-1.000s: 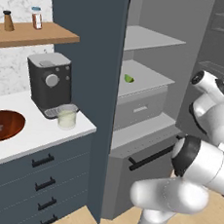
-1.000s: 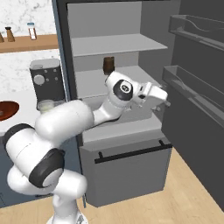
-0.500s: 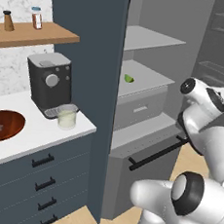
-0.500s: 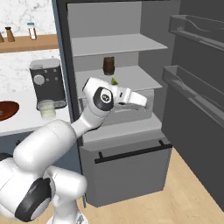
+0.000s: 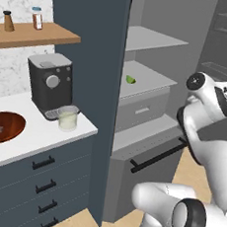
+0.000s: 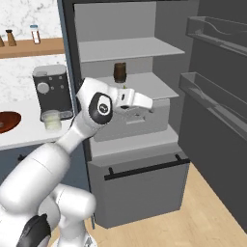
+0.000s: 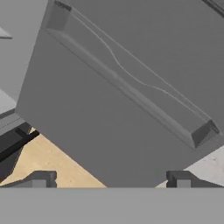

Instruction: Grab a lemon wedge from the fridge and one ice cube from the ice bowl, and put them in the glass of lemonade.

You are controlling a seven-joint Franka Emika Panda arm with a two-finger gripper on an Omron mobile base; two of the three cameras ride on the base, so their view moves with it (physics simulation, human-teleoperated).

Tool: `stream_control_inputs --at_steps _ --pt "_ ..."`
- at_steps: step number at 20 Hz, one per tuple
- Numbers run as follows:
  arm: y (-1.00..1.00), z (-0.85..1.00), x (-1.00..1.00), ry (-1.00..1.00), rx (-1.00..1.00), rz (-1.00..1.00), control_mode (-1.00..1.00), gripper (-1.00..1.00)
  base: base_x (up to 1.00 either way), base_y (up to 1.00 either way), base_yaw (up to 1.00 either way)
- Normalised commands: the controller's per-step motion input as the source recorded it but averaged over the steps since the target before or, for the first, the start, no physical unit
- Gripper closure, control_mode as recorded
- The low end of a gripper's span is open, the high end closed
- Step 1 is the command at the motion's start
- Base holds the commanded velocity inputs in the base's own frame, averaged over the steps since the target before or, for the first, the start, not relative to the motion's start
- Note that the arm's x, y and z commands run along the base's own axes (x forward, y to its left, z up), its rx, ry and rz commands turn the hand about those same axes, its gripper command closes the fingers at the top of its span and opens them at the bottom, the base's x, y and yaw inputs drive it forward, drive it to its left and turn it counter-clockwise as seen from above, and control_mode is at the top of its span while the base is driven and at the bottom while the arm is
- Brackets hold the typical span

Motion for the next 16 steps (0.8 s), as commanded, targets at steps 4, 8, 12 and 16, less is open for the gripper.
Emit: stream_control_inputs --at_steps 4,8,12,16 --pt "0.65 0.00 0.01 0.00 0.14 0.02 -1.00 -1.00 0.00 0.00 0.00" --pt "0.70 0.00 0.03 0.00 0.13 0.00 -1.00 -1.00 0.00 0.00 0.00" --pt "0.61 0.00 0.03 0.00 0.18 0.01 -1.00 -1.00 0.00 0.00 0.00" --pt "0.56 0.00 0.00 0.00 0.21 0.04 -1.00 -1.00 0.00 0.00 0.00"
